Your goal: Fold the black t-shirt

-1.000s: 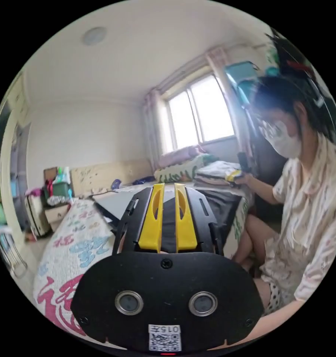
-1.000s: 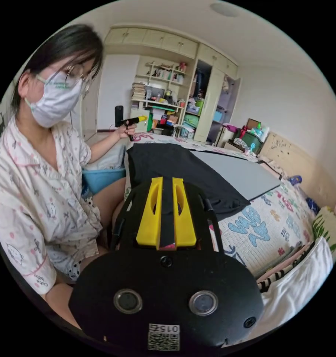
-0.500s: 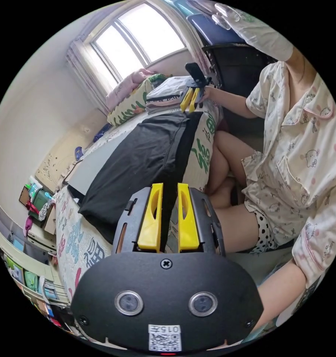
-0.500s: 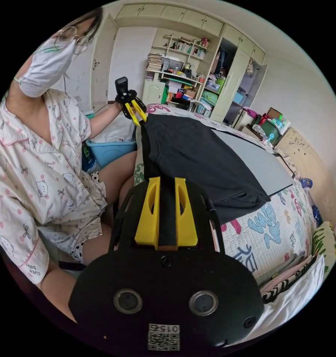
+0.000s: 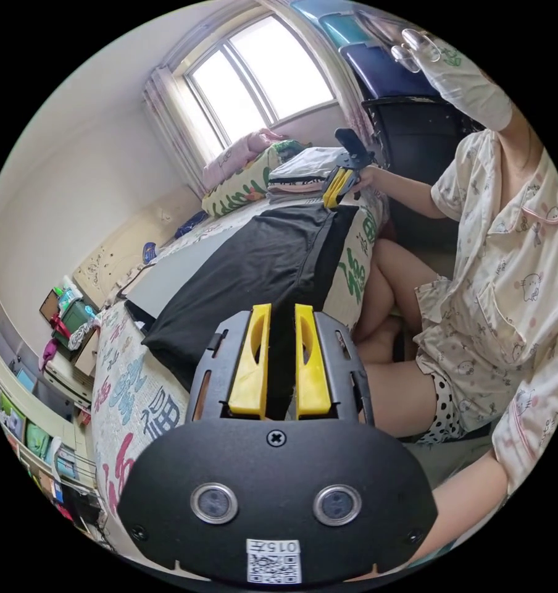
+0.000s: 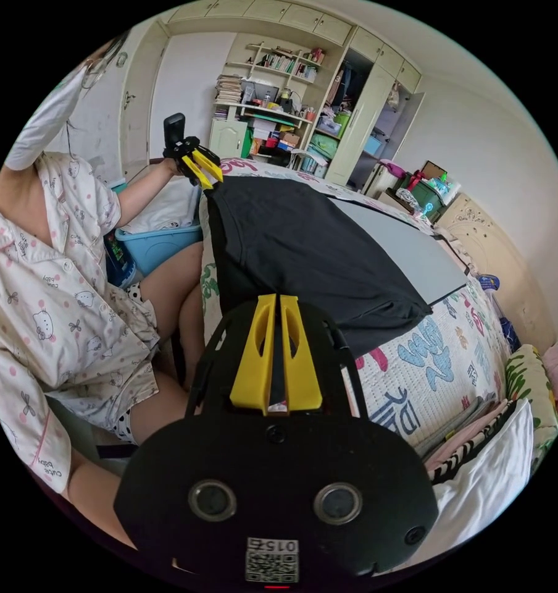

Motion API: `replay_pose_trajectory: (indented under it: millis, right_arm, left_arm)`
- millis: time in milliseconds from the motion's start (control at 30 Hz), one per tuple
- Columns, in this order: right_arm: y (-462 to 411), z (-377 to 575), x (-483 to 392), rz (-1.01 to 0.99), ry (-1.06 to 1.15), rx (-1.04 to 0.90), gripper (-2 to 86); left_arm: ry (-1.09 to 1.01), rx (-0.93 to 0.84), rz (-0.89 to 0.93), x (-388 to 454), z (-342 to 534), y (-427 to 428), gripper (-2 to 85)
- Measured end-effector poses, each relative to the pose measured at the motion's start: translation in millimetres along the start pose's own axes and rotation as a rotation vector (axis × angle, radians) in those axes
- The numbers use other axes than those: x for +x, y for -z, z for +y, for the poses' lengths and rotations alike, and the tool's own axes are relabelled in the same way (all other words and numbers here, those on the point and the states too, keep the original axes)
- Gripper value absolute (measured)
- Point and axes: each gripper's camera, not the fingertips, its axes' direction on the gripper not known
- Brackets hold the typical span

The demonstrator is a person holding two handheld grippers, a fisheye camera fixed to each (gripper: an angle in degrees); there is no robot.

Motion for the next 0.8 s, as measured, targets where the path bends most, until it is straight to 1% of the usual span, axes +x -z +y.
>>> replay_pose_trajectory:
  millis: [133, 200, 400, 567, 800]
  right_arm:
    - [-1.7, 6.7, 4.2, 0.000, -0.012, 0.006, -0.7]
    - [-1.3, 10.7, 9.2, -0.009, -0.027, 0.011, -0.8]
    - [-0.3, 16.1, 20.7, -0.024, -0.055, 0.024, -0.9]
    - [-0.9, 14.3, 26.2, -0.041, -0.065, 0.040, -1.0]
    - [8.6, 0.9, 30.4, -0.059, -0.087, 0.066, -1.0]
  left_arm:
    - [0.014, -0.046, -0.008, -3.1, 13.4, -10.2, 6.0]
    - [0.023, -0.064, 0.018, -8.3, 21.1, -16.4, 5.6]
    - [-0.007, -0.081, 0.034, -9.6, 31.1, -17.7, 5.2]
    - [0.022, -0.059, 0.048, -17.7, 37.0, -18.4, 3.2]
    - [0.024, -0.018, 0.021, -14.7, 34.7, -7.4, 0.8]
